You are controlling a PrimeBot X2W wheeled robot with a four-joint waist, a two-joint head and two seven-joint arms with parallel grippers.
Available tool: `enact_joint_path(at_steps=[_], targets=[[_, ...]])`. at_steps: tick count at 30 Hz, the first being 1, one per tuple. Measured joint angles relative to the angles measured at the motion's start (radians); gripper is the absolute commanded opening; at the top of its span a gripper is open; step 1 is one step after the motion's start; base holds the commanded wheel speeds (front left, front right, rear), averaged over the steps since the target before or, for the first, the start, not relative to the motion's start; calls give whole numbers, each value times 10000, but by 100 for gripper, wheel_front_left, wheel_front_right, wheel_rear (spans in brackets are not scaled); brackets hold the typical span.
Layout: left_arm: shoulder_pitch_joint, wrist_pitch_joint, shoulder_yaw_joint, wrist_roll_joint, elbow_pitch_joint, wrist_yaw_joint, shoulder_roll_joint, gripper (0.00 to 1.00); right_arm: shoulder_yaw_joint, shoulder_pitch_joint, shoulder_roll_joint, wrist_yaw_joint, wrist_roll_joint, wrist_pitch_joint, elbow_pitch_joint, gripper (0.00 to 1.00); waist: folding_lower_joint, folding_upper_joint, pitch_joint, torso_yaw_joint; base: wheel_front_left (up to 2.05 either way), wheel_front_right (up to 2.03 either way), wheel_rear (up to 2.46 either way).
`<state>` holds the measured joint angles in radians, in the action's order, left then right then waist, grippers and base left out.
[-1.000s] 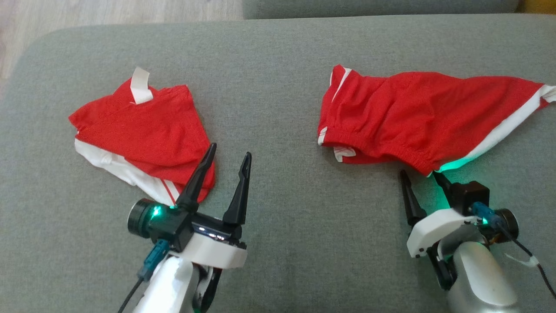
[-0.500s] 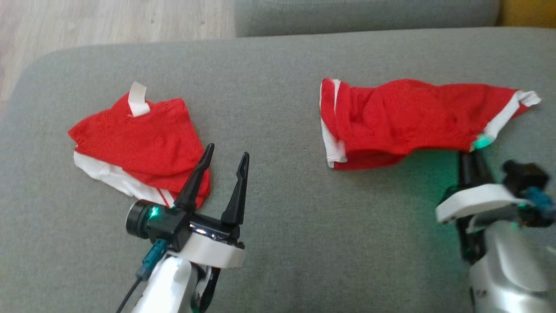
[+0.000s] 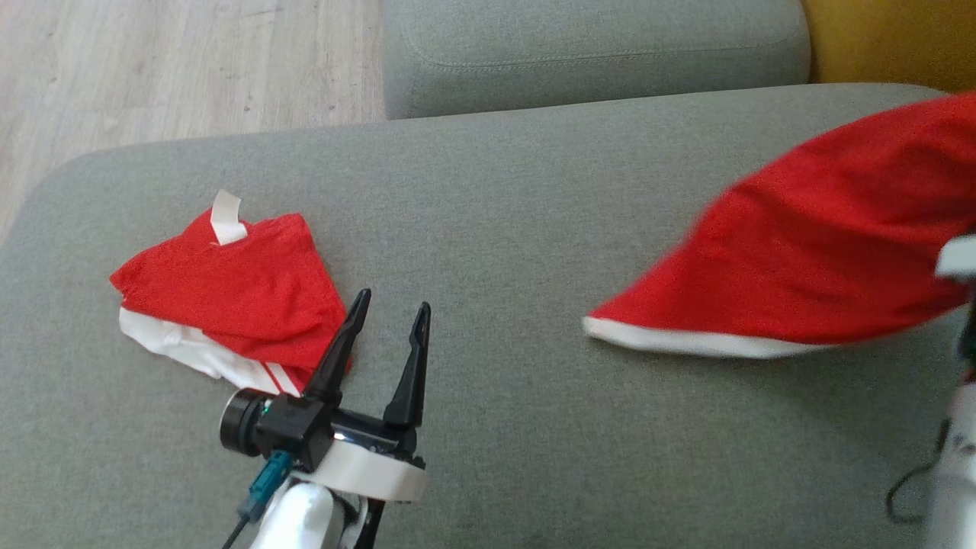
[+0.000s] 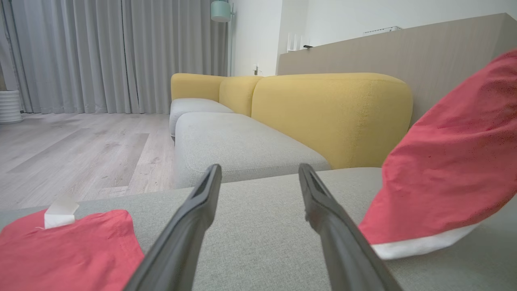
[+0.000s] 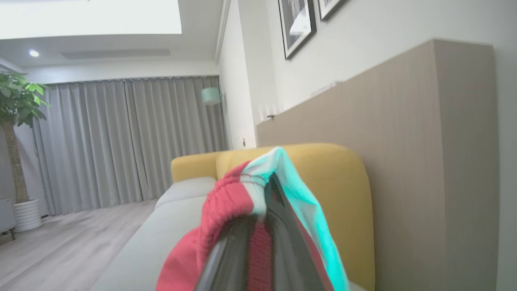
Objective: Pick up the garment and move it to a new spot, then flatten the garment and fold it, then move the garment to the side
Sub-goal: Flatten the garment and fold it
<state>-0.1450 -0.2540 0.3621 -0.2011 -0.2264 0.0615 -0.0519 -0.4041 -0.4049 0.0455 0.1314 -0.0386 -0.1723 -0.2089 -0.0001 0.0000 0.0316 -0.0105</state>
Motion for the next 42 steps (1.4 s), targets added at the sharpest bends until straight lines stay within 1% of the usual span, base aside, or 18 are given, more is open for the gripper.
enact_joint_path(at_steps=[4,8,12,15,18,21,26,31,32,33,34,37,39,42], targets=[[95,0,2,-2,31,2,0,100,-134,-573,0,0,355,832,1509,0,0,0,-34,-12,0,0,0],[96,0,15,-2,77,2,0,100,40,-800,2,0,531,1569,2736,0,0,0,0,37,0,0,0],[93,0,115,-6,92,4,0,100,426,-1033,17,0,715,2033,3436,0,1,0,113,170,0,0,0],[81,0,236,-38,104,6,0,100,972,-1151,23,0,779,2272,3501,0,1,0,256,321,0,0,0],[35,0,278,-46,107,6,0,100,1701,-1158,31,0,765,2445,2972,0,1,0,454,513,0,0,0],[-122,0,353,-63,100,8,0,100,2775,-1154,42,0,685,2429,1973,0,3,0,678,761,0,0,0],[-477,0,508,-63,63,46,0,100,4422,-1337,54,0,82,1952,-115,0,3,0,1056,1255,0,0,0],[-792,0,773,-203,25,90,4,100,5639,-2347,123,0,-146,1440,-2366,0,3,0,1364,1905,0,0,0],[-846,0,838,-213,27,86,4,100,5804,-2560,127,0,-142,1367,-2798,4,3,0,1421,2031,0,0,0],[-881,0,892,-251,27,75,4,100,6050,-2771,142,0,-107,1304,-3252,82,3,0,1484,2156,0,0,0],[-915,0,934,-301,27,58,6,100,6345,-2940,178,0,-109,1269,-3662,100,3,0,1543,2265,0,0,0],[-956,0,982,-364,17,-4,4,100,7194,-3254,192,0,-169,1233,-4669,100,3,0,1706,2513,0,0,0],[-955,0,988,-370,2,-10,4,100,7850,-3332,201,0,-360,1181,-5060,100,3,0,1780,2582,0,0,0],[-955,0,984,-370,-46,-81,6,100,8890,-3456,203,0,-890,1287,-5446,100,3,0,1765,2509,0,0,0]])
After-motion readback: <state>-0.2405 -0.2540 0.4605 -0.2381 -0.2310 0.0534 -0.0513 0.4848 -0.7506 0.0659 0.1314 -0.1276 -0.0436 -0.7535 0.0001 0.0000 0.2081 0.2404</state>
